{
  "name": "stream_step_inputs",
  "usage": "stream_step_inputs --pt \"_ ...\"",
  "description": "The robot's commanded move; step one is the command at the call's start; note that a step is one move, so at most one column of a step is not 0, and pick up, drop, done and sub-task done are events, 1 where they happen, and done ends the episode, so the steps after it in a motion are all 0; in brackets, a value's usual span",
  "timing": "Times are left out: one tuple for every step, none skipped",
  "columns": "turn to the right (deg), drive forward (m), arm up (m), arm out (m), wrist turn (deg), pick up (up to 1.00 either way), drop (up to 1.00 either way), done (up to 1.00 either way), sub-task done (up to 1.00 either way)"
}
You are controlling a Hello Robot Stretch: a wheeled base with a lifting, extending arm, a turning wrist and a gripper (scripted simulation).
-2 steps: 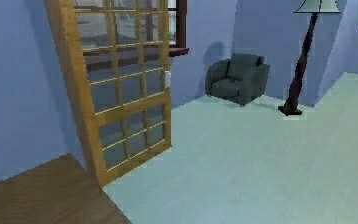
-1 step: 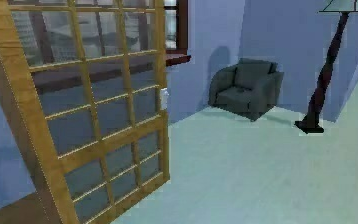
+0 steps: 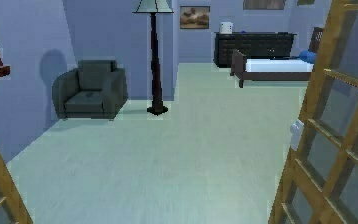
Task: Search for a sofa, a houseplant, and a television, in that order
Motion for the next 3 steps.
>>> stream_step_inputs --pt "0.0 1.00 0.00 0.00 0.0 0.00 0.00 0.00 0.00" --pt "6.0 0.00 0.00 0.00 0.0 0.00 0.00 0.00 0.00" --pt "0.0 0.20 0.00 0.00 0.0 0.00 0.00 0.00 0.00"
